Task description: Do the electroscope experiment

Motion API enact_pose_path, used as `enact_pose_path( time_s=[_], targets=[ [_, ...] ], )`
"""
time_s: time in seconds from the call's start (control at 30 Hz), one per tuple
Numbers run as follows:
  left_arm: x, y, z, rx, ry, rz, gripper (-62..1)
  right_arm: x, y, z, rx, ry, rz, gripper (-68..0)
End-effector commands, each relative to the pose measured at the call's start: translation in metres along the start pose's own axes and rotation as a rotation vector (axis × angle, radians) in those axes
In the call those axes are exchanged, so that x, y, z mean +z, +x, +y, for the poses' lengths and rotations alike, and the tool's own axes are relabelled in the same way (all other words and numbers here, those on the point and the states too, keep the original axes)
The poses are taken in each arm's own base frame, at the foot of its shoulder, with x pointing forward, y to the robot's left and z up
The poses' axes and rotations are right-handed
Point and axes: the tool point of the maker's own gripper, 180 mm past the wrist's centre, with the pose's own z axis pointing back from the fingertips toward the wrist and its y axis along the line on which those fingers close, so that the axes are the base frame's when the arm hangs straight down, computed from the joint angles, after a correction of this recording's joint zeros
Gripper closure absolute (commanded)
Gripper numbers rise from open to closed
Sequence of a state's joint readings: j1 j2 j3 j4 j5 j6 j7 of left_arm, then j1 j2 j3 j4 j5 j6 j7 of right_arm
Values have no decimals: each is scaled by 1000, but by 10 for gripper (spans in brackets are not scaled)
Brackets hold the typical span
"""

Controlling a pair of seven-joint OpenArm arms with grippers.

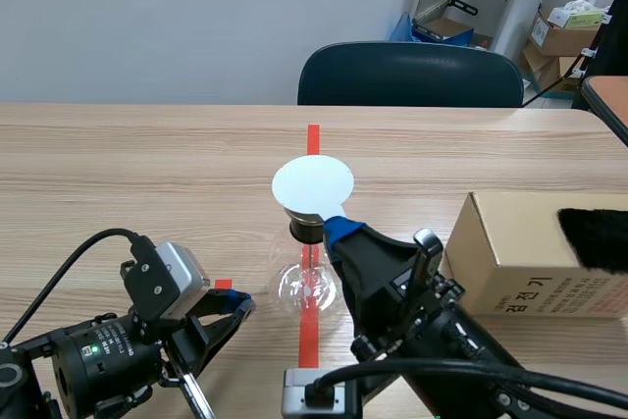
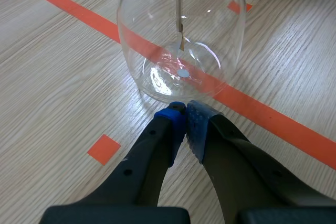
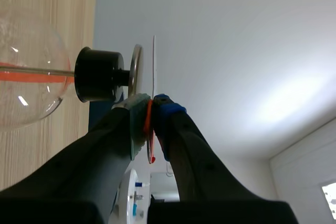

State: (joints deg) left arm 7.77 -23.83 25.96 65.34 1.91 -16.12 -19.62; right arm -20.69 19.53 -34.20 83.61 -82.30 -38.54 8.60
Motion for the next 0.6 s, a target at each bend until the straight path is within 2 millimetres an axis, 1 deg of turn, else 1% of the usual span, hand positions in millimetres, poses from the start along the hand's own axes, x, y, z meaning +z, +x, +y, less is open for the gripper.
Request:
enact_pose_path(
  time_s=[0.0,0.47,0.57],
  targets=[
    [-2,11,2,1,8,-36,-42,-2,-5,-6,13,-21,6,-6],
    [-2,11,2,1,8,-41,-42,-2,-6,-6,12,-21,9,-7],
    [-2,11,2,1,8,-41,-42,-2,-12,-6,12,-21,45,-7]
  ],
)
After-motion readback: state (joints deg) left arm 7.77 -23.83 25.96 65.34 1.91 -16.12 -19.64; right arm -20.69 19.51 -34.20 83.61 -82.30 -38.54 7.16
